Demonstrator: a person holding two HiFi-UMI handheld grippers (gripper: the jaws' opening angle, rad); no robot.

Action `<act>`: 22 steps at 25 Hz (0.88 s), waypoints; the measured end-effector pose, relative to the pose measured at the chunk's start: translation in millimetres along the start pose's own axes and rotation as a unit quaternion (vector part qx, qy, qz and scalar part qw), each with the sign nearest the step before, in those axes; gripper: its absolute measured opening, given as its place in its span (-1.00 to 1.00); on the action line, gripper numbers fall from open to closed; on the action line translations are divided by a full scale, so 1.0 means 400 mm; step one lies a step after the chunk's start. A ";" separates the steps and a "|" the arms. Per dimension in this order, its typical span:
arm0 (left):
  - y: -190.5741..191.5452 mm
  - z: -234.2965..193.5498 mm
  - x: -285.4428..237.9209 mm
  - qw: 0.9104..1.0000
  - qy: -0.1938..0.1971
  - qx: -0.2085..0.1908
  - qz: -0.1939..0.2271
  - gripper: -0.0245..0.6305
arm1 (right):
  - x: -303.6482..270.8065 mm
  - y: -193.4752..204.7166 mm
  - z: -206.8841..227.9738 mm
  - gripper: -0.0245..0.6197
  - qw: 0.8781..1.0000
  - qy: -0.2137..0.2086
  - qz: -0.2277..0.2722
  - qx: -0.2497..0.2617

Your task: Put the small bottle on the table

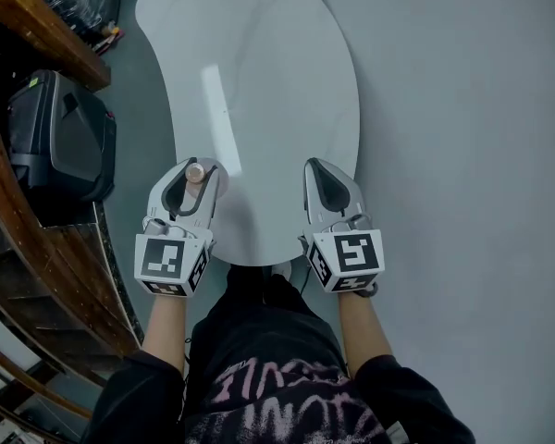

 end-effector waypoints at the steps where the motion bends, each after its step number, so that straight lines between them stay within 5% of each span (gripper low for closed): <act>1: 0.001 -0.003 -0.006 1.000 -0.001 0.000 -0.001 -0.50 | -0.004 0.002 0.002 -0.86 1.000 0.001 0.000 0.001; 22: 0.047 -0.060 -0.082 1.000 -0.001 0.007 -0.015 -0.50 | -0.076 0.038 -0.005 -0.86 1.000 0.001 -0.015 0.000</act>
Point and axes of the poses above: the fingertips, and each gripper's own axes: x backward along the fingers, z to its right, y out of its underside, the point moved 9 cm from there along x, backward along the fingers, and after that the axes turned 12 degrees about x, right-handed, at the moved point
